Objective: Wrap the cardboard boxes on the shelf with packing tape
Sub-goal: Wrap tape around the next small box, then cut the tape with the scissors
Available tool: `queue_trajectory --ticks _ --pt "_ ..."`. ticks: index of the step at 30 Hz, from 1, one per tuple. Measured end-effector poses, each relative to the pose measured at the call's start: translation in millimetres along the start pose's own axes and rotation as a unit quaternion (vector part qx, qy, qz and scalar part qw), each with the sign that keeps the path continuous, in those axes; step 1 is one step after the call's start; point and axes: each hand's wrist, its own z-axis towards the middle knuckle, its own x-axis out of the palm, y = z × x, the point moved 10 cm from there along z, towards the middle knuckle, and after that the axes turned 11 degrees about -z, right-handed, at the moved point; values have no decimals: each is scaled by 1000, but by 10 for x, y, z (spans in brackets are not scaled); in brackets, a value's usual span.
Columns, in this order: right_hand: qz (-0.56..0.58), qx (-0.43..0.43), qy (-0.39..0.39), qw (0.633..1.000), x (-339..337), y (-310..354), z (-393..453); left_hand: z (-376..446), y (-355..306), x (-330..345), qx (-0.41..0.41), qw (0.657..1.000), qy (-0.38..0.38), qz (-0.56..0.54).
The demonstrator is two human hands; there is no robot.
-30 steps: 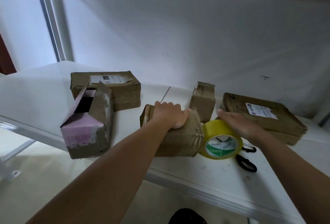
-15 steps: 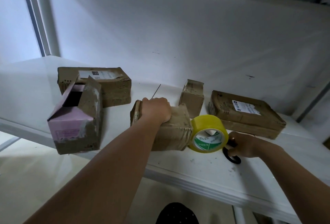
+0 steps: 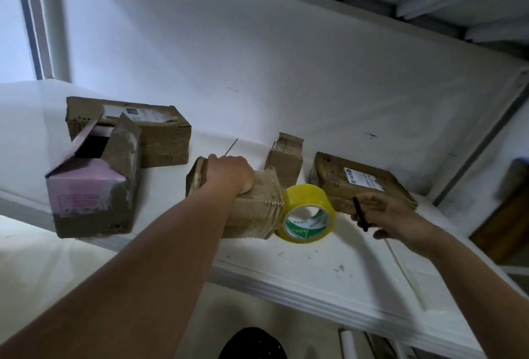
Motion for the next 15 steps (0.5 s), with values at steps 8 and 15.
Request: queue_trajectory --ticks 8,15 --pt "-194 -57 1 979 252 619 141 -17 -8 -23 3 1000 3 2" --pt "-386 -111 -52 914 486 847 262 -26 5 -22 4 1000 0 -22"
